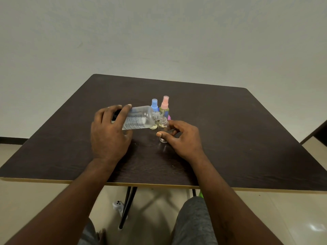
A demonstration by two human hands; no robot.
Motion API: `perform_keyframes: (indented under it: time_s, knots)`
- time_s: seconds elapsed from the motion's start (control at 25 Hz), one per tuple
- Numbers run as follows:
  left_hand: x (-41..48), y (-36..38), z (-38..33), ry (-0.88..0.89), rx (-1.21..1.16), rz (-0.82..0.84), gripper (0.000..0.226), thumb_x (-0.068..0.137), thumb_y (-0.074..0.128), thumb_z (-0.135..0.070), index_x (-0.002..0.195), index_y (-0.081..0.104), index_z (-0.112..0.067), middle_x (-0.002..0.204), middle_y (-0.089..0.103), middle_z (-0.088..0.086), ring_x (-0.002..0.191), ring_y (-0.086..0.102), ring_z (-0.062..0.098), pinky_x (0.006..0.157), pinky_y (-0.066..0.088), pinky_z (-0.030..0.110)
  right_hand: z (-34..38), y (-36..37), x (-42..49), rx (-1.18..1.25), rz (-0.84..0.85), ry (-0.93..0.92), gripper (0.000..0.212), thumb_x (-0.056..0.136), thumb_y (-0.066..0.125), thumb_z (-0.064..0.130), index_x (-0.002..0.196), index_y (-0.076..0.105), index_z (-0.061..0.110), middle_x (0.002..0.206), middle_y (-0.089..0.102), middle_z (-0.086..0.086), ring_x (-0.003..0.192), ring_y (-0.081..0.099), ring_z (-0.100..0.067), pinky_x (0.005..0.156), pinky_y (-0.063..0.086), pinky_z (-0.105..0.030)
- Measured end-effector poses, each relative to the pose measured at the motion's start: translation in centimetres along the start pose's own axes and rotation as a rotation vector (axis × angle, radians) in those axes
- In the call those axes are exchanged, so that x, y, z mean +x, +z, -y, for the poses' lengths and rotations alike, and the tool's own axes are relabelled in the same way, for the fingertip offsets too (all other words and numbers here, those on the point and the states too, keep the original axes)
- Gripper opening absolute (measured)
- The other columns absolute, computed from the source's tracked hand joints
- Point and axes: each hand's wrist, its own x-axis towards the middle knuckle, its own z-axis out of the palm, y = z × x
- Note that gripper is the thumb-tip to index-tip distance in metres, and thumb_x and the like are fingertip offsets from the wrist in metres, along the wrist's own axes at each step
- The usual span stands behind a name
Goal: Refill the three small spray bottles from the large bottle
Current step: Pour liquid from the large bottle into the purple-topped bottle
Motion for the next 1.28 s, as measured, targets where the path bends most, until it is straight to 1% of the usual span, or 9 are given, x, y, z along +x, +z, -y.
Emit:
perform_keyframes:
  time_s: [0.12, 0.28, 0.4, 0.56, 0.76, 1.0, 1.28]
  knots:
    - [0.3, -0.4, 0.0, 0.03, 0.023, -0.016, 0.078, 0.08, 0.088, -0.022, 0.151, 0.055, -0.023, 0.14, 0.057, 0.011, 0.127, 0.049, 0.036, 0.093, 0.053, 0.053, -0.1, 0.1, 0.1, 0.003, 0.001, 0.006, 0.055, 0.081, 0.08, 0.061, 0.121, 0.077, 0.024, 0.095, 0.074, 0.014, 0.081, 0.068, -0.005, 0.076, 0.061, -0.033]
    - [1.4, -1.2, -0.2, 0.092, 0.061, -0.021, 0.078, 0.08, 0.086, -0.021, 0.151, 0.055, -0.023, 0.141, 0.057, 0.012, 0.127, 0.047, 0.038, 0.092, 0.053, 0.053, -0.1, 0.0, 0.0, -0.008, -0.011, 0.011, 0.055, 0.08, 0.082, 0.059, 0.123, 0.076, 0.025, 0.094, 0.074, 0.014, 0.078, 0.067, -0.005, 0.074, 0.06, -0.03]
    - [1.7, -1.4, -0.2, 0.122, 0.061, -0.021, 0.077, 0.08, 0.085, -0.019, 0.151, 0.055, -0.022, 0.141, 0.056, 0.012, 0.128, 0.046, 0.038, 0.091, 0.054, 0.05, 0.2, -0.2, -0.1, -0.026, -0.026, -0.004, 0.054, 0.079, 0.085, 0.056, 0.123, 0.076, 0.025, 0.094, 0.074, 0.013, 0.076, 0.066, -0.006, 0.073, 0.06, -0.029]
    - [1.2, -1.1, -0.3, 0.08, -0.008, 0.002, 0.079, 0.079, 0.087, -0.014, 0.151, 0.055, -0.023, 0.142, 0.056, 0.009, 0.132, 0.047, 0.037, 0.085, 0.057, 0.049, 0.3, -0.3, -0.1, -0.029, -0.044, -0.014, 0.053, 0.08, 0.087, 0.05, 0.124, 0.076, 0.023, 0.096, 0.075, 0.011, 0.075, 0.066, -0.007, 0.072, 0.06, -0.028]
    - [0.2, -0.5, 0.0, 0.025, -0.048, 0.028, 0.078, 0.079, 0.087, -0.014, 0.15, 0.056, -0.024, 0.141, 0.057, 0.007, 0.132, 0.049, 0.035, 0.079, 0.057, 0.049, 0.2, -0.1, 0.0, -0.023, -0.061, -0.006, 0.055, 0.08, 0.086, 0.051, 0.125, 0.076, 0.02, 0.095, 0.075, 0.009, 0.074, 0.067, -0.008, 0.072, 0.06, -0.028]
    - [0.5, -0.8, -0.1, 0.003, -0.064, 0.008, 0.076, 0.08, 0.086, -0.016, 0.149, 0.056, -0.025, 0.14, 0.058, 0.006, 0.13, 0.049, 0.034, 0.078, 0.056, 0.047, -0.1, 0.0, 0.1, -0.03, -0.046, 0.004, 0.054, 0.081, 0.086, 0.051, 0.126, 0.075, 0.023, 0.095, 0.075, 0.01, 0.075, 0.067, -0.008, 0.072, 0.061, -0.028]
    - [0.8, -0.7, -0.4, 0.03, -0.046, 0.013, 0.078, 0.079, 0.088, -0.018, 0.15, 0.056, -0.026, 0.14, 0.058, 0.006, 0.129, 0.05, 0.033, 0.079, 0.056, 0.047, 0.1, 0.0, 0.1, -0.034, -0.052, -0.003, 0.053, 0.08, 0.086, 0.052, 0.124, 0.076, 0.025, 0.092, 0.074, 0.009, 0.074, 0.066, -0.009, 0.072, 0.06, -0.029]
